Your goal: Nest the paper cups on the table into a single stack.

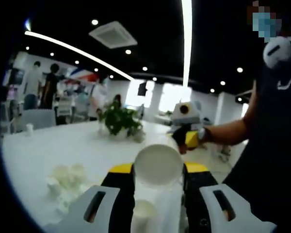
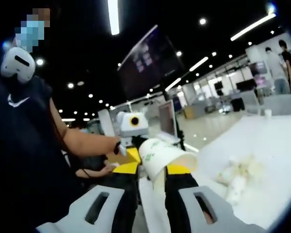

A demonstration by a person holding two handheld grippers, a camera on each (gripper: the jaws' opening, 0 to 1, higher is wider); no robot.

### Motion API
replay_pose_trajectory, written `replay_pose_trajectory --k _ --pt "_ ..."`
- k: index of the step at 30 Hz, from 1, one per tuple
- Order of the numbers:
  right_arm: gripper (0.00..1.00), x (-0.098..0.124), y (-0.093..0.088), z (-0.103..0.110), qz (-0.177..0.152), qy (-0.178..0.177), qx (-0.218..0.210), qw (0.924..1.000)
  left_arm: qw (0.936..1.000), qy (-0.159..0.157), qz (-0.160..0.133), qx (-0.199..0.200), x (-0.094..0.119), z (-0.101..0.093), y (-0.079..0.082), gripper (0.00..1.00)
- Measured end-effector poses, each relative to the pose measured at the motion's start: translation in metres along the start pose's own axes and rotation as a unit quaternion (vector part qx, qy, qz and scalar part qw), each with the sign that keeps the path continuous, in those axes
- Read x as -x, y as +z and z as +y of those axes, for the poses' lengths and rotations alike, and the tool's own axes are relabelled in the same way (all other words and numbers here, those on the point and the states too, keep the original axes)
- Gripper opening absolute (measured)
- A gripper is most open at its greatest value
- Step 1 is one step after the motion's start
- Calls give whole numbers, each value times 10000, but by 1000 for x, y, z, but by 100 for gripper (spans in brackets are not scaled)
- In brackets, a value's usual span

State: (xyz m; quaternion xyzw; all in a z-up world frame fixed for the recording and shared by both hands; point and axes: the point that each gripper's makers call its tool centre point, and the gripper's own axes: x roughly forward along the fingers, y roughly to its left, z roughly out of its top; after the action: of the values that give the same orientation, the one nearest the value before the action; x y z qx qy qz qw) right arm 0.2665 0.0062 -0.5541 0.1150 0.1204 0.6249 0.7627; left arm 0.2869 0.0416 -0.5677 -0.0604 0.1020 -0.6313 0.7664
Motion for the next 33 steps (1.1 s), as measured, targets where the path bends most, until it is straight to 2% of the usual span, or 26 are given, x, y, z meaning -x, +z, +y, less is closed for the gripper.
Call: replay_pose_trajectory --k 6,13,23,26,30,33 --pt "14 -2 3 2 113 113 15 9999 10000 -16 24 -27 1 0 2 37" --pt "5 -2 6 3 143 177 9 9997 10000 -35 14 -62 0 -1 3 37" --pt "2 -2 8 7 174 287 25 9994 9999 -6 13 -140 0 -1 3 37" --pt "0 -3 10 10 191 351 36 9992 10000 84 20 -23 0 2 4 37" --pt "0 -4 13 12 211 364 122 9990 9999 96 -137 32 2 3 11 37" --pt "0 -4 14 12 262 346 164 9989 9997 182 -140 -75 3 5 13 38"
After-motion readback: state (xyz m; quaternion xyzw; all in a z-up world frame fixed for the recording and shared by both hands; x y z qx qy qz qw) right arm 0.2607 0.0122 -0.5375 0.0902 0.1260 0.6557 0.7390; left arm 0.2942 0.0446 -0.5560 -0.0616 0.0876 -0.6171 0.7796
